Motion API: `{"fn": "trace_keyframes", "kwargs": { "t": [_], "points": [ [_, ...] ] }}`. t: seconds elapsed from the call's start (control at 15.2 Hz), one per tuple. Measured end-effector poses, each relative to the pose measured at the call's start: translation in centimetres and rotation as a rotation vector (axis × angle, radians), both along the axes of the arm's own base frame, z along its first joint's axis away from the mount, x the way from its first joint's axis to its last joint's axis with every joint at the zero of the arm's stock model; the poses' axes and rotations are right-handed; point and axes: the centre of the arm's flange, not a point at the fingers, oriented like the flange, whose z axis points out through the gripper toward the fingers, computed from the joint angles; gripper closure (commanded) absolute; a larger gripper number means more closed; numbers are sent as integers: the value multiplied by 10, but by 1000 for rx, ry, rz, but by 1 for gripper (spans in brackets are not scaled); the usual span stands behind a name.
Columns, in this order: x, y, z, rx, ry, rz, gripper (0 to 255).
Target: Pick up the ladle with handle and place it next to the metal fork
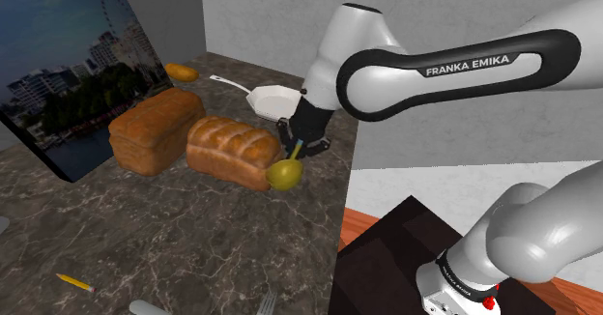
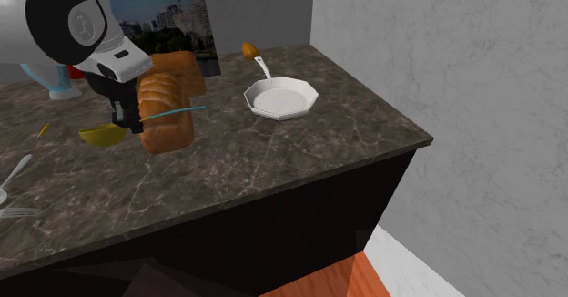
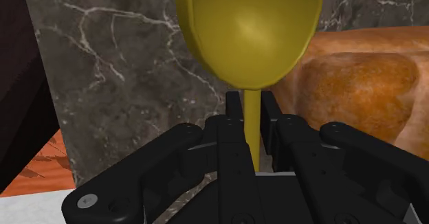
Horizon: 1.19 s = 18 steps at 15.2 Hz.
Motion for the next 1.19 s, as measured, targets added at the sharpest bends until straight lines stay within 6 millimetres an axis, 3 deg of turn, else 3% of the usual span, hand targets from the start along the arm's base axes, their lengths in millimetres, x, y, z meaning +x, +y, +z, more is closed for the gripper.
{"fn": "trace_keyframes", "kwargs": {
  "t": [1.19],
  "points": [
    [-108,210,1,0,1,1,255]
  ]
}}
